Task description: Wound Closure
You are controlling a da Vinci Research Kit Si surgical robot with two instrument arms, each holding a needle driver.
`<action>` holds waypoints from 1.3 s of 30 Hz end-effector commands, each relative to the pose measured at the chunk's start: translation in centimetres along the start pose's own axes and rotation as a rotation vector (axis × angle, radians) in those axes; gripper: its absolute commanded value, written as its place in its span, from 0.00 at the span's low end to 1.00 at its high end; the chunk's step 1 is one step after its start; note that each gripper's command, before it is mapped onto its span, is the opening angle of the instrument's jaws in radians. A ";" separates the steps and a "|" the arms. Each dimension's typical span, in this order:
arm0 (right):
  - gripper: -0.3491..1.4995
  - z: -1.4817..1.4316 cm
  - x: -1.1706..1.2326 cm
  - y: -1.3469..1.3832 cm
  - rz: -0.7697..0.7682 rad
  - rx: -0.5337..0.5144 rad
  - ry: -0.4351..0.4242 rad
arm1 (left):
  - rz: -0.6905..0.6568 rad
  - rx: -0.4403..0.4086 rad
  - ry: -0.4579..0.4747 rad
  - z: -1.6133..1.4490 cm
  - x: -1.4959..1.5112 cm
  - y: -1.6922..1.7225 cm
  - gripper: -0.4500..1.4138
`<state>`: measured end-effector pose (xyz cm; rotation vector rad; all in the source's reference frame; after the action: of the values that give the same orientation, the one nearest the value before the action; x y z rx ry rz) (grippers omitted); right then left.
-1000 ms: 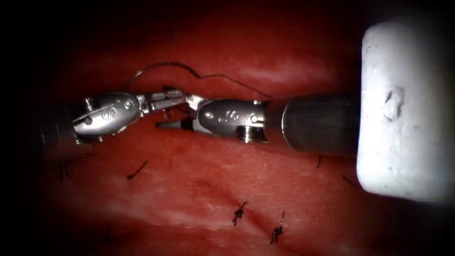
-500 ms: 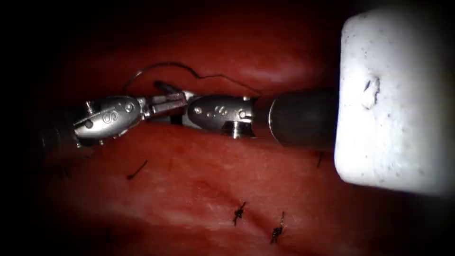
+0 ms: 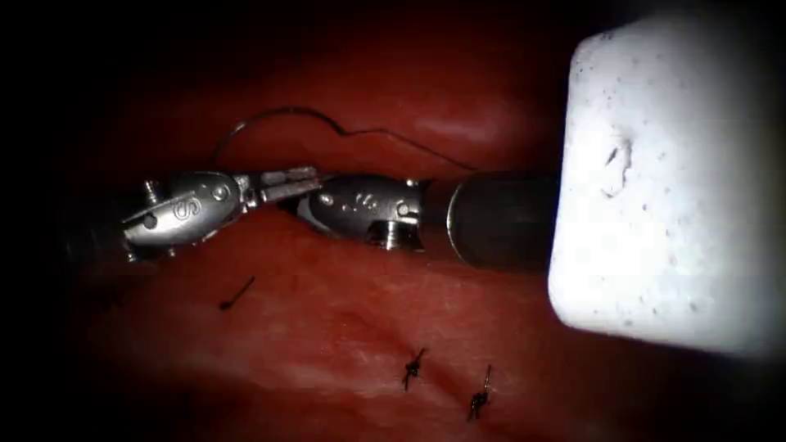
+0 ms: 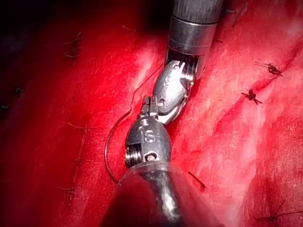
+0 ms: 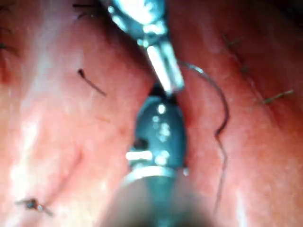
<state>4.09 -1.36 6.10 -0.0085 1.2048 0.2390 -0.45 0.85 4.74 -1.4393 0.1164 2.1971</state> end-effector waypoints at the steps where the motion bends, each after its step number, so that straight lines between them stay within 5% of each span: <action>1: 0.00 -0.05 -0.04 -0.04 0.003 0.004 -0.001 | 0.001 -0.005 0.002 0.04 -0.04 0.00 0.00; 2: 0.00 -0.10 -0.04 -0.02 0.004 0.008 0.001 | 0.002 -0.008 0.002 0.00 -0.05 0.00 0.00; 3: 0.16 -0.17 -0.04 0.00 0.005 0.013 0.002 | 0.003 -0.012 0.003 -0.06 -0.06 -0.01 0.00; 4: 0.54 -0.36 -0.05 0.04 0.007 0.028 0.004 | 0.007 -0.018 0.005 -0.15 -0.10 -0.01 0.00; 6: 0.72 -0.58 -0.05 0.09 0.011 0.039 0.010 | 0.013 -0.009 0.000 -0.26 -0.18 -0.01 0.00; 12: 0.74 -1.12 0.03 0.22 0.034 -0.011 0.028 | 0.042 -0.009 0.004 -0.40 -0.54 0.03 0.00; 20: 0.74 -1.22 0.04 0.27 0.044 -0.030 0.043 | -0.019 -0.011 -0.002 -0.24 -1.20 0.08 0.00; 28: 0.74 -1.19 0.01 0.23 0.034 -0.032 0.043 | -0.098 -0.032 -0.113 -0.18 -1.74 -0.04 0.41; 39: 0.73 -1.20 0.02 0.23 0.034 -0.032 0.044 | -0.093 0.001 -0.250 -0.53 -1.97 -0.36 0.54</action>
<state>2.88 -1.22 5.62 -0.0243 1.2438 0.2879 0.86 0.28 6.24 -1.1150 -0.0387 2.2813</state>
